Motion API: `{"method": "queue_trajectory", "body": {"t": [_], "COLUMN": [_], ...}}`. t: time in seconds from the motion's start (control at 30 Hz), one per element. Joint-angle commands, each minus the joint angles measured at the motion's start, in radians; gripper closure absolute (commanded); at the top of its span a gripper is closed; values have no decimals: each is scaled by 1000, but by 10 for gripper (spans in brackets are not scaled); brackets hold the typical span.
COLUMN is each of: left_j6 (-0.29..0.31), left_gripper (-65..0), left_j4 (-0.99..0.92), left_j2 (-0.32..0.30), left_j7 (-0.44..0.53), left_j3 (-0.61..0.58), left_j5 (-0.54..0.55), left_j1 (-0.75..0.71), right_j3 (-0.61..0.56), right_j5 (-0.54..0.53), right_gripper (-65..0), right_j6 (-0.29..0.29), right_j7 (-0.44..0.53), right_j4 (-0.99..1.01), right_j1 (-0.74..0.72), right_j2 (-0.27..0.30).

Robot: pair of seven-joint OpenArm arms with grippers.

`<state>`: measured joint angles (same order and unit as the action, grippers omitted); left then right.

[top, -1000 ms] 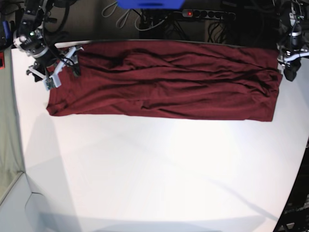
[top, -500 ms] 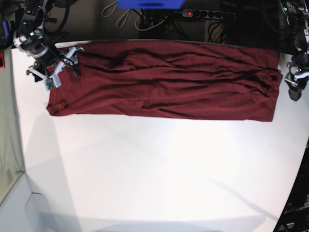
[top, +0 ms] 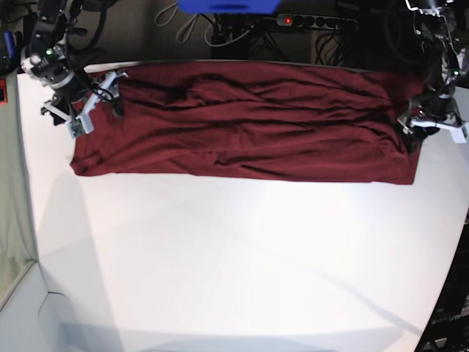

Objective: Layout the t-shirt on the table in an organized manner, then fold the t-shirt properly
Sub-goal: 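Hold the strip ends with both grippers and straighten the strip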

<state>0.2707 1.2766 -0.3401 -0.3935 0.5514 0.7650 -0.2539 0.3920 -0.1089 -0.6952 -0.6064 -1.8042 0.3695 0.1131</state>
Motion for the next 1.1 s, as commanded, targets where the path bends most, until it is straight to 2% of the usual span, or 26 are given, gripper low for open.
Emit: {"method": "queue_trajectory", "body": {"t": [0.0, 0.13, 0.43, 0.67, 0.7, 0.77, 0.87, 0.97, 1.07], "left_j6": [45, 108, 112, 112, 112, 112, 112, 104, 106], "left_gripper": [-513, -513, -513, -500, -477, -383, -173, 0, -12], "left_j4": [19, 7, -24, -24, -24, -25, -50, -73, -82], "left_j2": [-12, 3, 6, 8, 8, 8, 8, 8, 8], "left_j7": [24, 24, 32, 32, 32, 32, 34, 34, 35], "left_j3": [6, 6, -66, -113, -113, -113, -107, -106, -106], "left_j5": [12, 12, -60, -58, -58, -58, -48, -57, -55], "left_j1": [8, 6, 8, 8, 6, 3, 1, 8, 20], "right_j3": [5, 5, 2, 2, 2, 2, 2, 2, 2], "right_j5": [-10, -10, -10, -10, -10, -10, -8, -8, -8], "right_gripper": [-465, -465, -465, -465, -465, -465, -465, -465, -465], "right_j6": [-3, -3, -3, -3, -3, -3, -3, -3, -3], "right_j7": [19, 19, 18, 18, 18, 18, 18, 18, 18], "right_j4": [-15, -15, -13, -13, -13, -13, -13, -13, -13], "right_j1": [-4, -4, -20, -20, -20, -20, -20, -20, -20], "right_j2": [7, 7, 7, 7, 7, 7, 7, 7, 7]}}
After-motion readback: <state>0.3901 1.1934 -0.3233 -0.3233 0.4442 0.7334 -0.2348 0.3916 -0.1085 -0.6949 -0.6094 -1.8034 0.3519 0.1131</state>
